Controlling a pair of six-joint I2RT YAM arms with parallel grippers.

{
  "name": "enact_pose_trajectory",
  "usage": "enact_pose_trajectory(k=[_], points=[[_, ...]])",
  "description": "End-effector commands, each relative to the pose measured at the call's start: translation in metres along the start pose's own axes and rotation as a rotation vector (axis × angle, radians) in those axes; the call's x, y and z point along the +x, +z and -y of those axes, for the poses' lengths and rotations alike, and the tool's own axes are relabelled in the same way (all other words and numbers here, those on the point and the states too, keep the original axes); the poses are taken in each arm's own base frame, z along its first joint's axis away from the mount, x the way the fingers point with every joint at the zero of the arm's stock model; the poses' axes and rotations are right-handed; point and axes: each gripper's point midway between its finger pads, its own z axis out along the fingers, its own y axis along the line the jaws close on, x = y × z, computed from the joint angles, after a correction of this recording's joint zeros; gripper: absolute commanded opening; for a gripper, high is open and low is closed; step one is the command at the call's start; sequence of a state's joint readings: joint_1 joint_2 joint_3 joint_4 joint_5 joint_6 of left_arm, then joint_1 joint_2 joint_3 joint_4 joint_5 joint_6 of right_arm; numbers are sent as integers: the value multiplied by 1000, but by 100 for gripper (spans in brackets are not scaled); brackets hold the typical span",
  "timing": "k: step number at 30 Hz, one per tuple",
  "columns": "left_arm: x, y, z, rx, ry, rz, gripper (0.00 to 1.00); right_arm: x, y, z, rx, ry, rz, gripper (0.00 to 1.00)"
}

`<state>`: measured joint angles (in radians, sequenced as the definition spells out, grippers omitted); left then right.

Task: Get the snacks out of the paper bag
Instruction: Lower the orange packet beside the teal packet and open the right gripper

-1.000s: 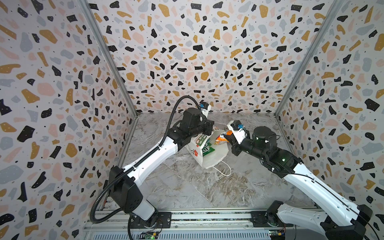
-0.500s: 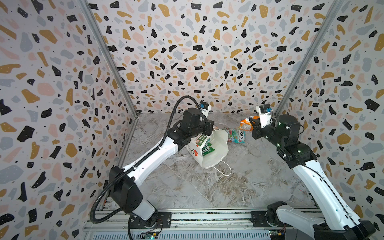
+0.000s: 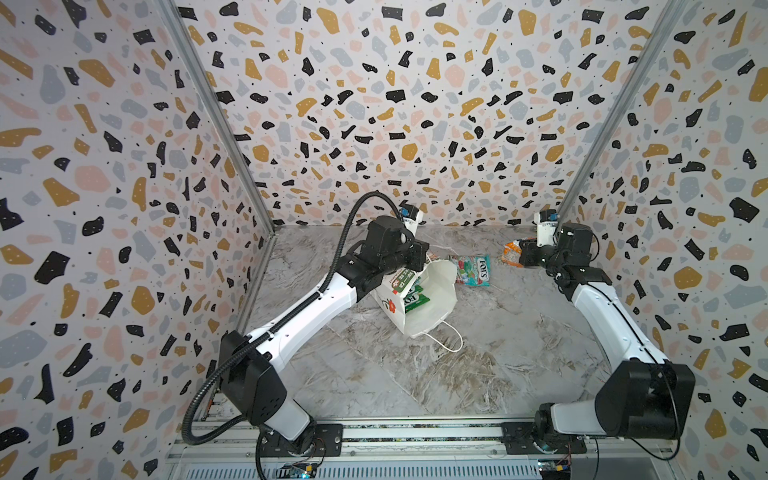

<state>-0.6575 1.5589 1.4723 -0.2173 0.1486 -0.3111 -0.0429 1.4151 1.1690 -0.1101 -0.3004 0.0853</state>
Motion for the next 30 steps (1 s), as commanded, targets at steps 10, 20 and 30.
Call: enact_pose_trajectory(k=[10,20,30], points=[[-10,3,7,26,17,34,0,-23,79,30,-49,-5,144,0],[-9,-1,6,18,18,33,0,29,124,51,-52,47,92,0],[-6,-1,6,19,15,26,0,103,101,53,14,89,-42,0]])
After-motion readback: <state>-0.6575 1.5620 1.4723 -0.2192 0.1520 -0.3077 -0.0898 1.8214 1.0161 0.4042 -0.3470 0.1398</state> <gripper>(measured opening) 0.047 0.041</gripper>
